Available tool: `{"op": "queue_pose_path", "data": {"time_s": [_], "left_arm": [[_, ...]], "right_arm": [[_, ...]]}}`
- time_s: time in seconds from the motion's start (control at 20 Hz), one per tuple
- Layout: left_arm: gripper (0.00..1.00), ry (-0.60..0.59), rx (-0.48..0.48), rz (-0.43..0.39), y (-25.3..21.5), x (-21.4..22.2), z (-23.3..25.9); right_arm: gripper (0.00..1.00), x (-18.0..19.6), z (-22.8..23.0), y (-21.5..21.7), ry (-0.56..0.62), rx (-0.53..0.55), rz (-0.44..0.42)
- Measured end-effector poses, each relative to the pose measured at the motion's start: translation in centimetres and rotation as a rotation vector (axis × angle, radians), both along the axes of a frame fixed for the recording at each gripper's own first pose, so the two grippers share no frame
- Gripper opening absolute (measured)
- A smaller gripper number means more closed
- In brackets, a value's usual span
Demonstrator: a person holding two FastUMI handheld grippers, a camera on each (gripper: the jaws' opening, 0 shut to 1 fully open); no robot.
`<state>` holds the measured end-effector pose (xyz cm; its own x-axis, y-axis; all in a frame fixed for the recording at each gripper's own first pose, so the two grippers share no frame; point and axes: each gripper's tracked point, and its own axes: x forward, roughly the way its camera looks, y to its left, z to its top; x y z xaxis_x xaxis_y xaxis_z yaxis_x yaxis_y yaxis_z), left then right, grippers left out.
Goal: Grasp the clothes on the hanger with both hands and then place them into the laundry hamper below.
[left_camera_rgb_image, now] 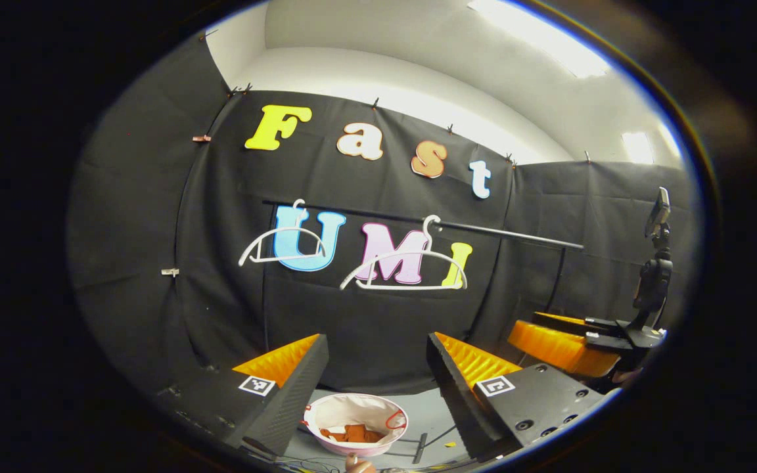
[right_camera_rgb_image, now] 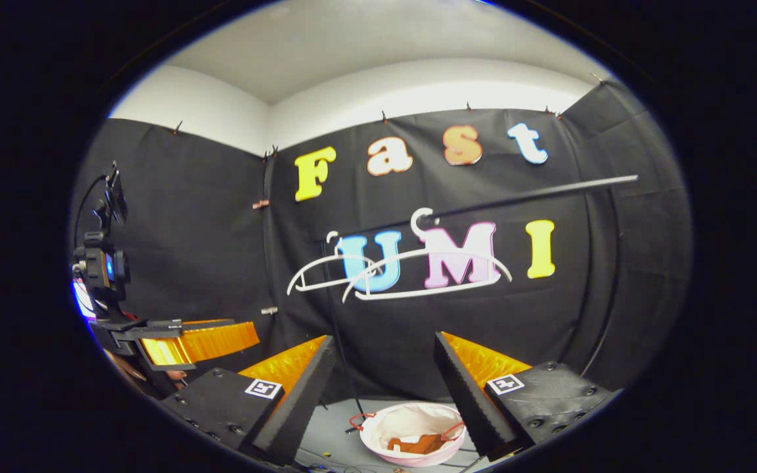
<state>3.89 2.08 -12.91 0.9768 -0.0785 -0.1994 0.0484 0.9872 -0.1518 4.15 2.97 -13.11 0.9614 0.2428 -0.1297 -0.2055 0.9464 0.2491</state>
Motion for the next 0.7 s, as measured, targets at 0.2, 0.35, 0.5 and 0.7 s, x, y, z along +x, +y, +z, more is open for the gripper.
{"op": "queue_pose_path", "data": {"time_s": [0.2,0.35,0.5,0.7], "left_arm": [[0.95,-0.123,0.079,0.026,-0.2,-1.5,6.4],[0.95,-0.163,0.12,0.035,-1.3,-1.9,9.4],[0.98,-0.204,0.125,0.053,-2.5,-1.9,11.7],[0.95,-0.22,0.098,0.075,-4.7,-0.6,13.0]], "right_arm": [[1.0,-1.5,5.4,-2.6,-0.113,-0.088,-0.093],[0.97,-2.3,8.3,-3.3,-0.137,-0.061,-0.115],[1.0,-1.9,10.7,-6.2,-0.171,-0.076,-0.168],[0.92,-1.2,13.1,-9.4,-0.208,-0.105,-0.217]]}}
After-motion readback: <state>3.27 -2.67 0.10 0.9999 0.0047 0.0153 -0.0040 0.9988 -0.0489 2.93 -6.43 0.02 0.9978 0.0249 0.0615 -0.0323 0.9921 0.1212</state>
